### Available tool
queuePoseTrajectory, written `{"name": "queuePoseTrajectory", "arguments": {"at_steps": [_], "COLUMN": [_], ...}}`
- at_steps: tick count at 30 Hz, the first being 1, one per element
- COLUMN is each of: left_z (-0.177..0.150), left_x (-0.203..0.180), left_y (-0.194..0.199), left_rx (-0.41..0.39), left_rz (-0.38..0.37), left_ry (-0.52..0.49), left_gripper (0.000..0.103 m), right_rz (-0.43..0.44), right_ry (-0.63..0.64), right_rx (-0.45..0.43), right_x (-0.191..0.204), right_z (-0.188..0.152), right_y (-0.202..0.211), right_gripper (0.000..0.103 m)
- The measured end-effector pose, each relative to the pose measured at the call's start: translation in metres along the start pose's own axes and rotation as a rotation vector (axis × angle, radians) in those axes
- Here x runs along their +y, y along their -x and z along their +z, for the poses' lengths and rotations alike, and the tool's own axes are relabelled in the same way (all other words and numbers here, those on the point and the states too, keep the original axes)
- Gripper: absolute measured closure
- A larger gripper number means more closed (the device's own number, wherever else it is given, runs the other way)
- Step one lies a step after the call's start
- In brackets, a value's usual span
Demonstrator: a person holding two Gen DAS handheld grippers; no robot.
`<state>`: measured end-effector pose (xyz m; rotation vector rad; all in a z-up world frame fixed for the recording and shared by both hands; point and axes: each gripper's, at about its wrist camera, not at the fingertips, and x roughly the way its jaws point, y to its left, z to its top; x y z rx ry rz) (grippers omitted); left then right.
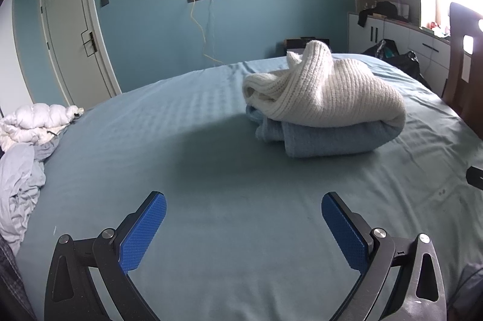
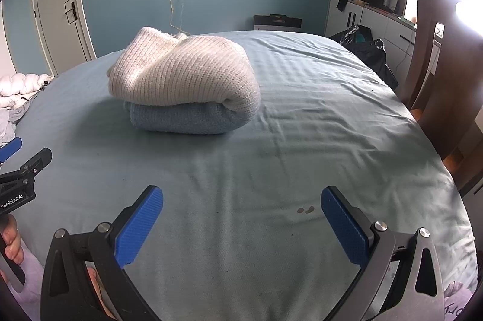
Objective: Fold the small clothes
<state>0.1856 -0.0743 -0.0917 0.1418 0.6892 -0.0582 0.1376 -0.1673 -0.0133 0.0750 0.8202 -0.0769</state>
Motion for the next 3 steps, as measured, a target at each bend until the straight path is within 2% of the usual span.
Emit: {"name": "queuePoseTrajectory", "arguments": {"at_steps": [3], "left_z": [-0.0008], "left_x": [0.0014], "left_y": [0.0011], "left_rx": [-0.007], "left_rz": [-0.007], "left_ry": [0.010], "left_gripper": [0.000], "right_rz": [0.000], "right_ry": [0.002], "right_rx": [0.001], "right_x": [-0.0002], "right_z": [-0.0002], "right_y": [-0.0001], "right_gripper": [0.001]}}
